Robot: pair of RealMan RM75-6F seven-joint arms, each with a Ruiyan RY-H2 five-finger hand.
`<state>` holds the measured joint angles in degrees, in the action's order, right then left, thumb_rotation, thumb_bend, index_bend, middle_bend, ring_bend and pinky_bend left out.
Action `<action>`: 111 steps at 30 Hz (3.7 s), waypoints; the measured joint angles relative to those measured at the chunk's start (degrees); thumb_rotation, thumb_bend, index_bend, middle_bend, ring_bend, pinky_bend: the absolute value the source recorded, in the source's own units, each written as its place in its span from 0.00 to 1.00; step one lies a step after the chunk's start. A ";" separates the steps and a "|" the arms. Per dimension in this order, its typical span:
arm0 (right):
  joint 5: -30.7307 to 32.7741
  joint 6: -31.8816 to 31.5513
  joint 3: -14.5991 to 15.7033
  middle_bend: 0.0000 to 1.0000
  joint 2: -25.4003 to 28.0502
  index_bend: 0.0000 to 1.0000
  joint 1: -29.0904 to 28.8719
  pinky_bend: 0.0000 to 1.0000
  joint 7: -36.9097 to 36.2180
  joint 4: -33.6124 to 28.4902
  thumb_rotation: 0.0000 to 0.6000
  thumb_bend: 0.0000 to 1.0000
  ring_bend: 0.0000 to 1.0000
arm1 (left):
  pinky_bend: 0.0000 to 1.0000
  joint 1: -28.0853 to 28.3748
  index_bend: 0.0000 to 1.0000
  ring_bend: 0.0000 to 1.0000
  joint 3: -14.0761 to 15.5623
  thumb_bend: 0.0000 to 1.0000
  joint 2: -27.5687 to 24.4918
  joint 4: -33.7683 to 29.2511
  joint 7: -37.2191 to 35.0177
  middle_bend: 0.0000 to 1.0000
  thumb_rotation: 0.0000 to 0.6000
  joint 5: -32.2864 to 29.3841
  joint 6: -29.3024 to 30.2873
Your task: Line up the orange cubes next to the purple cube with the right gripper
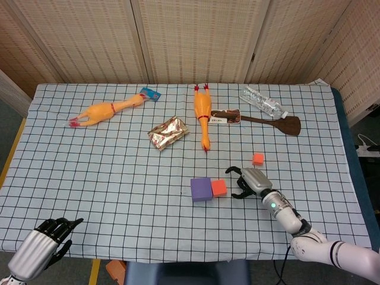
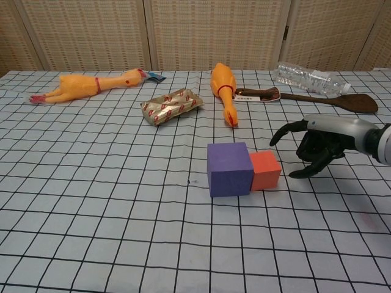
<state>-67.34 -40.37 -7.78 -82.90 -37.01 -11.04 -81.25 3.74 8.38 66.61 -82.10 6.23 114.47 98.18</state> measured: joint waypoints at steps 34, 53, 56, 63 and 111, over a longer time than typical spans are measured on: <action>9.32 14.40 -0.92 0.93 4.98 0.38 -4.63 0.97 -2.92 -3.68 1.00 0.68 0.88 | 0.43 0.03 0.20 0.32 0.08 0.45 0.02 -0.21 0.55 0.38 1.00 0.08 -0.56; 5.09 16.31 -1.21 0.93 3.71 0.37 -4.72 0.97 -6.88 -2.17 1.00 0.68 0.88 | 0.43 -0.03 0.21 0.32 0.09 0.45 -0.01 -0.23 0.53 0.38 1.00 0.11 -0.52; 4.62 16.26 -1.14 0.93 3.88 0.37 -4.64 0.97 -7.18 -2.14 1.00 0.68 0.88 | 0.43 -0.03 0.21 0.32 0.11 0.45 0.00 -0.24 0.56 0.38 1.00 0.15 -0.53; 3.97 14.67 -0.08 0.93 4.78 0.34 -4.44 0.97 -5.24 -1.84 1.00 0.65 0.88 | 0.43 -0.09 0.21 0.32 0.13 0.45 -0.03 -0.23 0.42 0.38 1.00 0.24 -0.33; 14.97 -4.91 -7.50 0.93 -12.80 0.38 -2.12 0.97 17.45 24.34 1.00 0.11 0.88 | 0.43 0.20 0.21 0.32 0.53 0.45 -0.30 -0.51 0.15 0.38 1.00 0.32 -1.21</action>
<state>-52.37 -45.27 -15.28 -95.70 -39.13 6.41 -56.92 3.94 8.91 66.31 -82.60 6.38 114.80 96.97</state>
